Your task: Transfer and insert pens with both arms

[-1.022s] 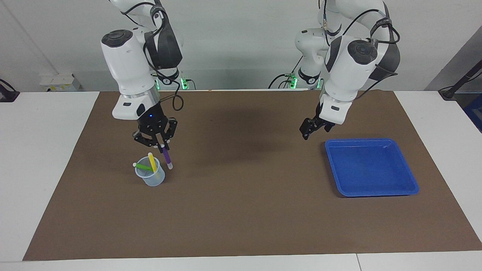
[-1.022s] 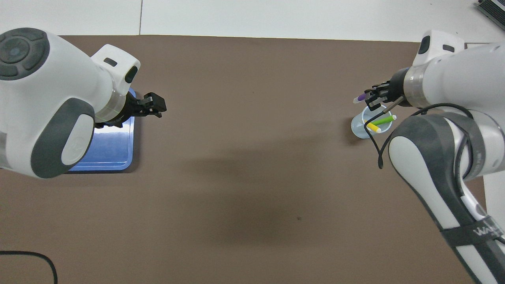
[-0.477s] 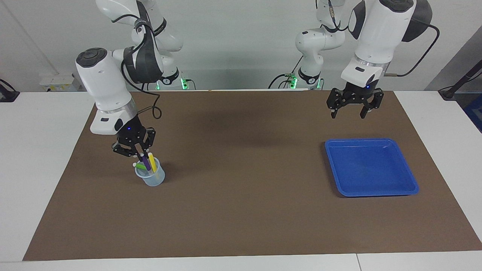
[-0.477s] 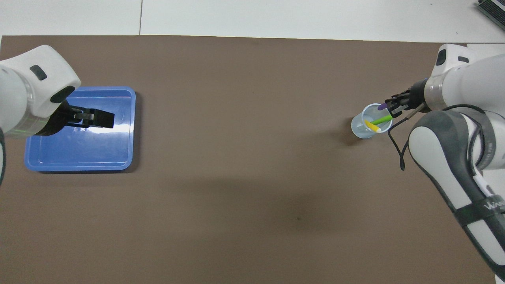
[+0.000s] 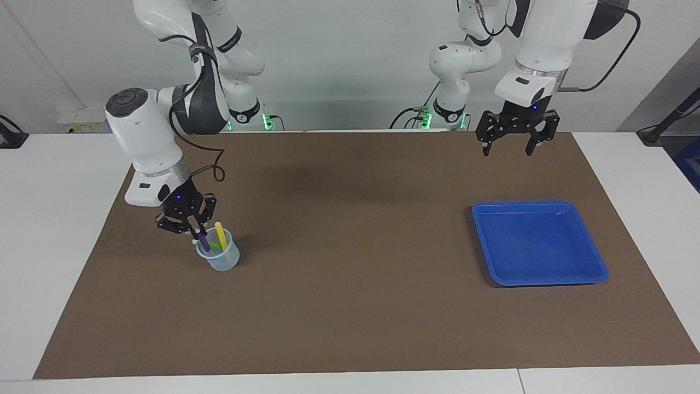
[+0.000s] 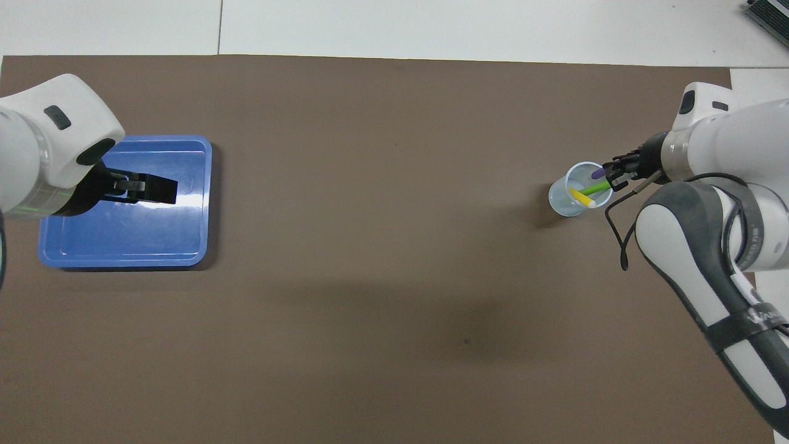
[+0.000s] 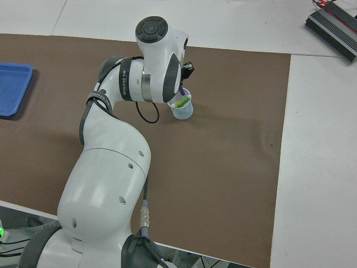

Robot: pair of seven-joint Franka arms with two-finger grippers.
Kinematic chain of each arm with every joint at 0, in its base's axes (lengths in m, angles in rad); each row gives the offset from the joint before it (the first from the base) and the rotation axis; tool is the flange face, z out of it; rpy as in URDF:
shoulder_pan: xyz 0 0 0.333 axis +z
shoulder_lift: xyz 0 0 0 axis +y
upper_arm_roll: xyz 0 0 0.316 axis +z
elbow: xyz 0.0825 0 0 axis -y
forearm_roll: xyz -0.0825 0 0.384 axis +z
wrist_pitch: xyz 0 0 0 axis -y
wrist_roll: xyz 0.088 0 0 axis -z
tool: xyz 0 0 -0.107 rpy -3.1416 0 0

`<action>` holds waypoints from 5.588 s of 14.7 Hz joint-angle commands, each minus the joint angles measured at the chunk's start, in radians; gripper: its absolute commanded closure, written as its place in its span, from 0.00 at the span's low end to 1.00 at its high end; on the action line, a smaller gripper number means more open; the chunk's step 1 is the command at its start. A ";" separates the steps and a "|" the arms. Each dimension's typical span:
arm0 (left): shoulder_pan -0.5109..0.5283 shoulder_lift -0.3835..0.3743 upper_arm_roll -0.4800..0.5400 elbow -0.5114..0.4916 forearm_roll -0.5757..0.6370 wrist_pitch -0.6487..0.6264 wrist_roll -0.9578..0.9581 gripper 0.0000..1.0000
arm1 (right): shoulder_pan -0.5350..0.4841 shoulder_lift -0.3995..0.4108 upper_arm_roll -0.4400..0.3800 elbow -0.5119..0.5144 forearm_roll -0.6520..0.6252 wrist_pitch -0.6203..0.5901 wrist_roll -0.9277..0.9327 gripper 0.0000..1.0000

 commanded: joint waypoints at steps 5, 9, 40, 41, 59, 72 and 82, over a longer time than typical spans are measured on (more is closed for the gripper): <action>0.042 -0.019 0.025 -0.001 -0.086 -0.026 0.011 0.00 | -0.032 -0.023 0.016 -0.059 -0.014 0.050 -0.020 0.34; 0.043 -0.042 0.022 -0.004 -0.084 -0.023 0.014 0.00 | -0.032 -0.023 0.017 -0.054 -0.014 0.049 -0.020 0.16; 0.065 -0.048 0.022 -0.014 -0.084 -0.025 0.011 0.00 | 0.287 -0.159 -0.241 0.246 -0.022 -0.632 0.281 0.00; 0.065 -0.048 0.022 -0.014 -0.084 -0.025 0.011 0.00 | 0.331 -0.159 -0.286 0.246 -0.022 -0.632 0.280 0.00; 0.065 -0.048 0.022 -0.014 -0.084 -0.025 0.011 0.00 | 0.352 -0.161 -0.343 0.226 -0.037 -0.575 0.287 0.00; 0.065 -0.048 0.022 -0.014 -0.084 -0.025 0.011 0.00 | 0.353 -0.165 -0.403 0.248 -0.030 -0.643 0.284 0.00; 0.065 -0.048 0.022 -0.014 -0.084 -0.025 0.011 0.00 | 0.399 -0.225 -0.441 0.237 -0.017 -0.670 0.273 0.00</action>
